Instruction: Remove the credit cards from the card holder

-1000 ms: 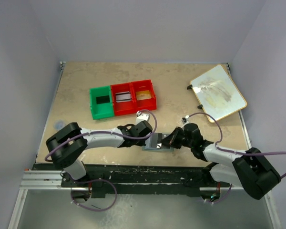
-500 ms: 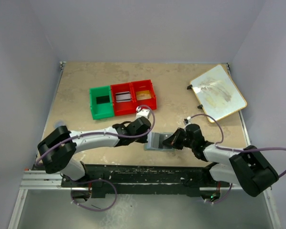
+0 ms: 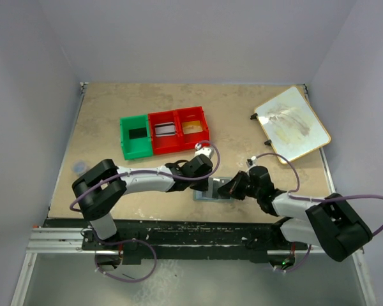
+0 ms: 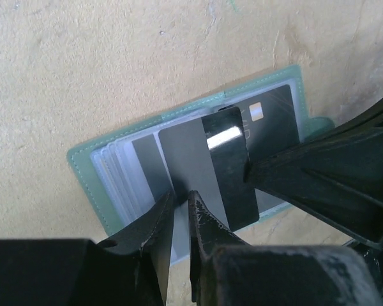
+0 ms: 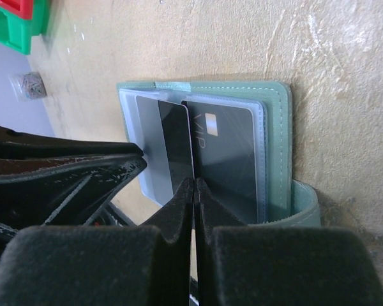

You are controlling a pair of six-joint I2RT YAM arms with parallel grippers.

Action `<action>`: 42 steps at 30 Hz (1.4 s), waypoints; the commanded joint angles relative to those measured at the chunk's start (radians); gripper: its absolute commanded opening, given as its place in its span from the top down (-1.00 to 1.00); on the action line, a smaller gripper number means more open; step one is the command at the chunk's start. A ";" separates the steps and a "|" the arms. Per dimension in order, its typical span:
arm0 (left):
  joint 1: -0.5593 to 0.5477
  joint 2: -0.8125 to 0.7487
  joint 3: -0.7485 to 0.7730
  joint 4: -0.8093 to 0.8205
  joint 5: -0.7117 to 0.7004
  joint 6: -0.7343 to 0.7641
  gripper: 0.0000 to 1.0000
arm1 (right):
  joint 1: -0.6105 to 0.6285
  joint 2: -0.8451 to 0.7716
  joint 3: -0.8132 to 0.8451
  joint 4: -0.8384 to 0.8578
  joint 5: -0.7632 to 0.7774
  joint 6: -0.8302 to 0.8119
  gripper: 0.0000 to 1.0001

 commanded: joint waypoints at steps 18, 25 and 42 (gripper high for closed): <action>-0.006 -0.019 -0.072 -0.006 -0.039 -0.015 0.95 | -0.004 0.100 -0.065 0.329 -0.054 0.113 0.46; -0.006 -0.024 -0.076 -0.012 -0.042 -0.018 0.99 | -0.006 0.263 -0.086 0.507 -0.078 0.159 0.48; -0.006 -0.037 -0.086 -0.019 -0.058 -0.025 1.00 | -0.010 0.419 -0.094 0.777 -0.117 0.198 0.89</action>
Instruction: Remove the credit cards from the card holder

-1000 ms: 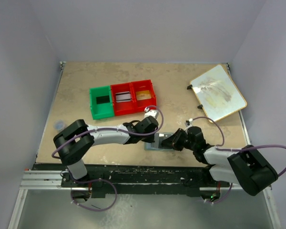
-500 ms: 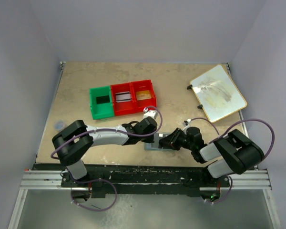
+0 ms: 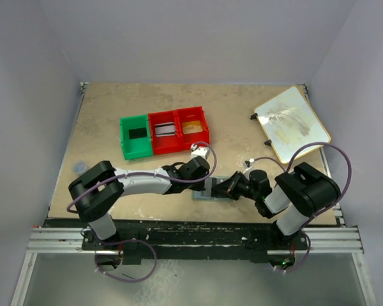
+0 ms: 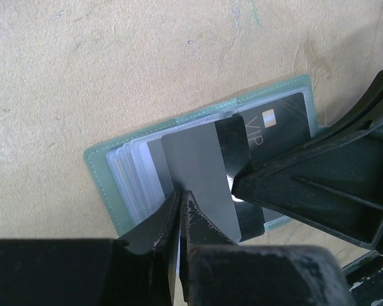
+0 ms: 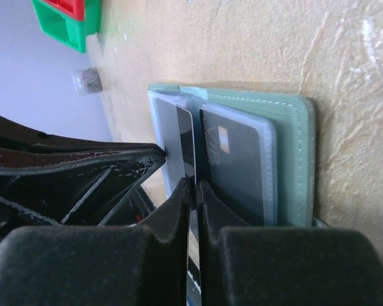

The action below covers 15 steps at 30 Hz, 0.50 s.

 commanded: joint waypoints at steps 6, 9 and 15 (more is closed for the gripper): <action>-0.002 -0.044 -0.040 -0.086 -0.056 -0.023 1.00 | -0.025 -0.082 -0.103 0.096 0.029 0.015 1.00; -0.003 -0.057 -0.049 -0.082 -0.064 -0.030 1.00 | -0.026 -0.181 -0.086 -0.055 0.056 -0.028 1.00; -0.002 -0.065 -0.046 -0.098 -0.097 -0.044 1.00 | -0.030 -0.517 0.054 -0.612 0.199 -0.150 1.00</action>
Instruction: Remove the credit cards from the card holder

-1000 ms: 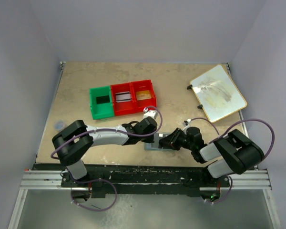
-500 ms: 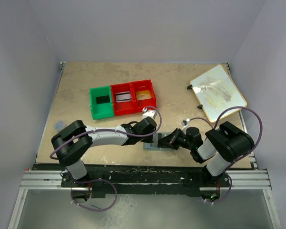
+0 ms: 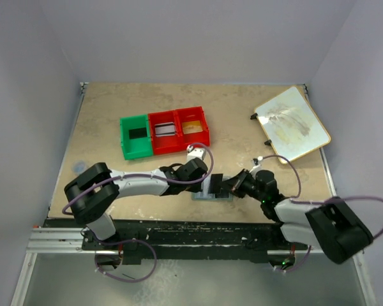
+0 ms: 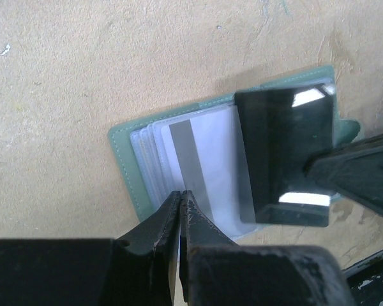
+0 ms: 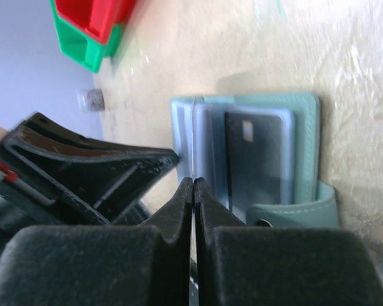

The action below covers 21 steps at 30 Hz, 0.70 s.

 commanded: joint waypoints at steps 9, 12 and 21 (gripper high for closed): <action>0.000 -0.093 -0.010 -0.070 -0.069 -0.033 1.00 | -0.019 -0.453 0.227 -0.751 0.216 -0.252 1.00; 0.002 -0.154 -0.004 -0.097 -0.120 -0.038 0.90 | -0.019 -0.467 0.261 -0.741 0.208 -0.319 1.00; 0.131 -0.404 -0.080 -0.245 -0.341 -0.092 0.50 | -0.018 -0.352 0.479 -0.645 0.158 -0.633 1.00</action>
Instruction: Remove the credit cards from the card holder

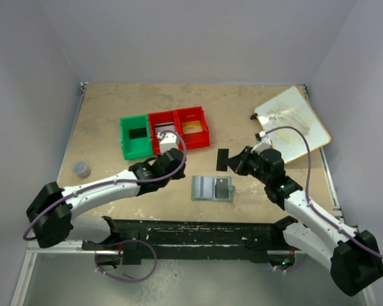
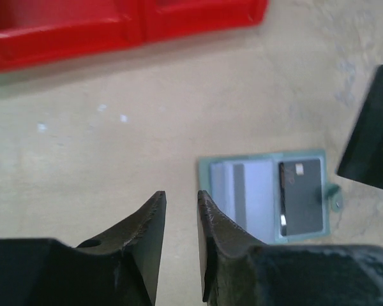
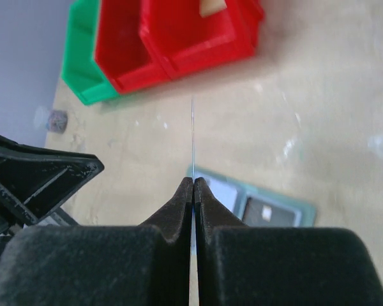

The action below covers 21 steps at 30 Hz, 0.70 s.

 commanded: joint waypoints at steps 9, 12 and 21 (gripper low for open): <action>0.316 -0.213 -0.075 -0.251 -0.212 -0.040 0.32 | 0.017 0.268 0.330 0.156 -0.119 -0.323 1.00; 0.393 -0.231 -0.057 -0.265 -0.182 -0.018 0.25 | 0.036 0.325 0.396 0.154 -0.113 -0.366 1.00; 0.687 -0.270 0.031 -0.373 -0.150 -0.006 -0.12 | 0.154 0.578 0.699 0.151 -0.077 -0.579 1.00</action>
